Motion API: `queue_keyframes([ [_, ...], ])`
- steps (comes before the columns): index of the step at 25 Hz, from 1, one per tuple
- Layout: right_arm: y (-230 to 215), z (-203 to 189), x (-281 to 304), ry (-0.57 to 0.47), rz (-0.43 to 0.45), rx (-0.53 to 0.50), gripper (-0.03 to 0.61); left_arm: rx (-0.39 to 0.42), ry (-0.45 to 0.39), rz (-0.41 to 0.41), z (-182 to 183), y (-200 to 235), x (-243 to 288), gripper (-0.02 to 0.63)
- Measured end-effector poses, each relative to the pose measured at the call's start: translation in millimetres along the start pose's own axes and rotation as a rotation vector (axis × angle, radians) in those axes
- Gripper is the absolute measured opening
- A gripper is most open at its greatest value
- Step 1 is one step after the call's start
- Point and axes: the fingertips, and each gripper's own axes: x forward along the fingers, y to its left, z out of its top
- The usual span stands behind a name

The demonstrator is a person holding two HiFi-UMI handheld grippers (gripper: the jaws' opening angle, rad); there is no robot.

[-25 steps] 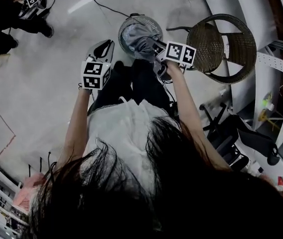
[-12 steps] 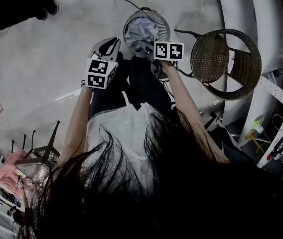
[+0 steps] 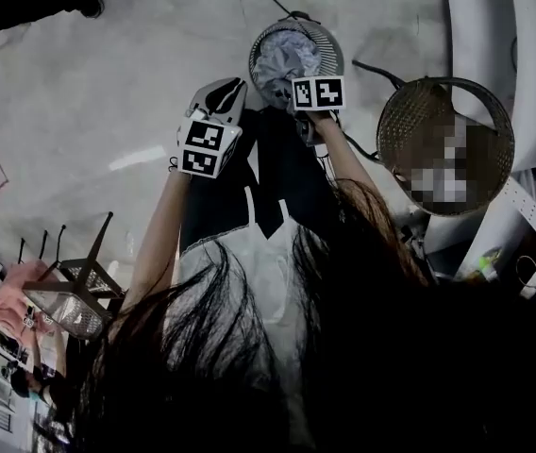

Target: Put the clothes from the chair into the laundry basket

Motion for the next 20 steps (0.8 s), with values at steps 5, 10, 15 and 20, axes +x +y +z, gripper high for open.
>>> queue_keyframes([
  [5,-13,1,25,0.049,-0.058,-0.158,0.066,-0.03,0.021,0.022,-13,11,17,0.04],
  [10,-24,2,51,0.079,-0.094,-0.226,0.066,-0.026,0.047,0.034,-19,28,25,0.04],
  [15,-49,6,70,0.11,-0.166,-0.24,0.069,-0.023,0.067,0.033,-25,39,33,0.04],
  [20,-54,3,78,0.14,-0.18,-0.214,0.069,-0.021,0.103,0.038,-38,46,34,0.04],
])
